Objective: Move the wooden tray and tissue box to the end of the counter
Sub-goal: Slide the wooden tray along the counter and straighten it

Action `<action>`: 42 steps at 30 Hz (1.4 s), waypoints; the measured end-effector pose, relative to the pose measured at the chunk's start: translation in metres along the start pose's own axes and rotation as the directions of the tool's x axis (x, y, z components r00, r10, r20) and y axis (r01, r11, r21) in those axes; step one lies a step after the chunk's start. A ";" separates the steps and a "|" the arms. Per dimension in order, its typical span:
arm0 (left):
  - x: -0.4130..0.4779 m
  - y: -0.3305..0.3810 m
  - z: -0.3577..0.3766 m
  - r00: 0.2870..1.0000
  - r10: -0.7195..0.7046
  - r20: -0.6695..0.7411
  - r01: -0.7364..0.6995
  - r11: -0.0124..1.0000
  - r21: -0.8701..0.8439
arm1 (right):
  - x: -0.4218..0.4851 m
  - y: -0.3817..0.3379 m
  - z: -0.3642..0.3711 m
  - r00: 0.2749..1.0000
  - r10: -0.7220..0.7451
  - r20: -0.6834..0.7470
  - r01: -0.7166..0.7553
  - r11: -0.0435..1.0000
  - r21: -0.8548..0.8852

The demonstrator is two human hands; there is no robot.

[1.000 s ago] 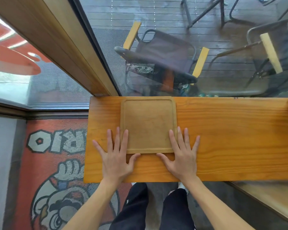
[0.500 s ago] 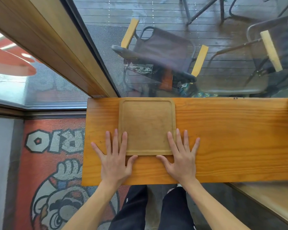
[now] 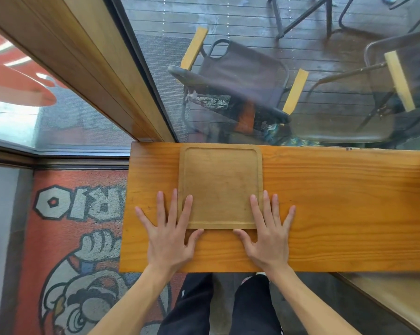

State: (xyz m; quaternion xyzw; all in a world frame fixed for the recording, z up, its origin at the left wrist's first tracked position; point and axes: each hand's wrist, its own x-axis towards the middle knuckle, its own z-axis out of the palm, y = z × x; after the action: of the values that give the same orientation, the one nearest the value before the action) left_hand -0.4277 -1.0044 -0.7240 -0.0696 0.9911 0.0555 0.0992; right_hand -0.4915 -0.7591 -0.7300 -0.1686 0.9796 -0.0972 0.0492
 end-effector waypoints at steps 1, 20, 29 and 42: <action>0.000 0.000 0.000 1.000 -0.001 -0.003 0.001 1.000 -0.001 | 0.000 0.000 0.000 1.000 0.001 0.003 -0.001 1.000 0.002; -0.011 0.014 -0.023 0.962 -0.197 0.191 0.209 0.977 -0.042 | -0.005 -0.022 -0.030 0.913 0.241 0.330 -0.213 0.970 -0.118; -0.007 0.013 -0.046 0.932 -0.167 0.323 0.181 0.983 -0.014 | 0.010 -0.028 -0.059 0.828 0.266 0.493 -0.269 0.961 -0.067; -0.026 -0.004 -0.154 0.773 -0.087 0.628 0.360 0.875 -0.323 | 0.005 -0.031 -0.161 0.700 0.278 0.658 -0.631 0.672 0.388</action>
State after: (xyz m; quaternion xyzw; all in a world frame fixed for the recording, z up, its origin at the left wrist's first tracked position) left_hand -0.4311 -1.0243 -0.5693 -0.1889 0.8561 0.2767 0.3935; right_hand -0.5070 -0.7619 -0.5666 0.0974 0.8507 -0.3265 0.4003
